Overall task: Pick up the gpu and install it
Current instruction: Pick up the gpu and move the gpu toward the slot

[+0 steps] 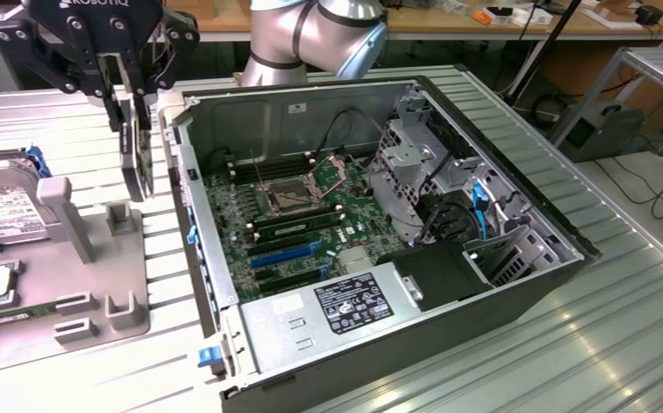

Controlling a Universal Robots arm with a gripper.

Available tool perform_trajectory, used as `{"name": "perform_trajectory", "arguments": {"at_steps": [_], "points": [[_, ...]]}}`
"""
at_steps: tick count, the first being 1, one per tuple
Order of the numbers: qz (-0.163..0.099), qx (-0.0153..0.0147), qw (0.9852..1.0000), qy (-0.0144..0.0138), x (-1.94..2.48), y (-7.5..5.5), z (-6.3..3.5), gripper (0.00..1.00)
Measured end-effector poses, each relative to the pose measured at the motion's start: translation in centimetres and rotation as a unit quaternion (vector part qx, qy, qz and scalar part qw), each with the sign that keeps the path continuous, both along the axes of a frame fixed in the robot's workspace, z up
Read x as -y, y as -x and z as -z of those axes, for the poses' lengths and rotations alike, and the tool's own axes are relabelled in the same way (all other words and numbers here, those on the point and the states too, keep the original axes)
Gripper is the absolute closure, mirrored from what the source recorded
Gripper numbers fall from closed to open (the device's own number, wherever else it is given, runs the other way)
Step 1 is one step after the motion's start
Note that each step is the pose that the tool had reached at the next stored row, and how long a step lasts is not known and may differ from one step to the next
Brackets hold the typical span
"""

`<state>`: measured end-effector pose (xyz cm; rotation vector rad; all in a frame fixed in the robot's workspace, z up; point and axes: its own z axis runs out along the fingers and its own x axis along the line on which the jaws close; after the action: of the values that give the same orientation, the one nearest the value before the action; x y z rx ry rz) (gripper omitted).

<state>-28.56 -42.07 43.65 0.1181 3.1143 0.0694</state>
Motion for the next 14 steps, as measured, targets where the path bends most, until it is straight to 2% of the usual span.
{"name": "perform_trajectory", "arguments": {"at_steps": [14], "points": [[0.000, 0.0000, 1.0000, 0.0000, 0.00, -2.0, 0.00, 0.73]]}}
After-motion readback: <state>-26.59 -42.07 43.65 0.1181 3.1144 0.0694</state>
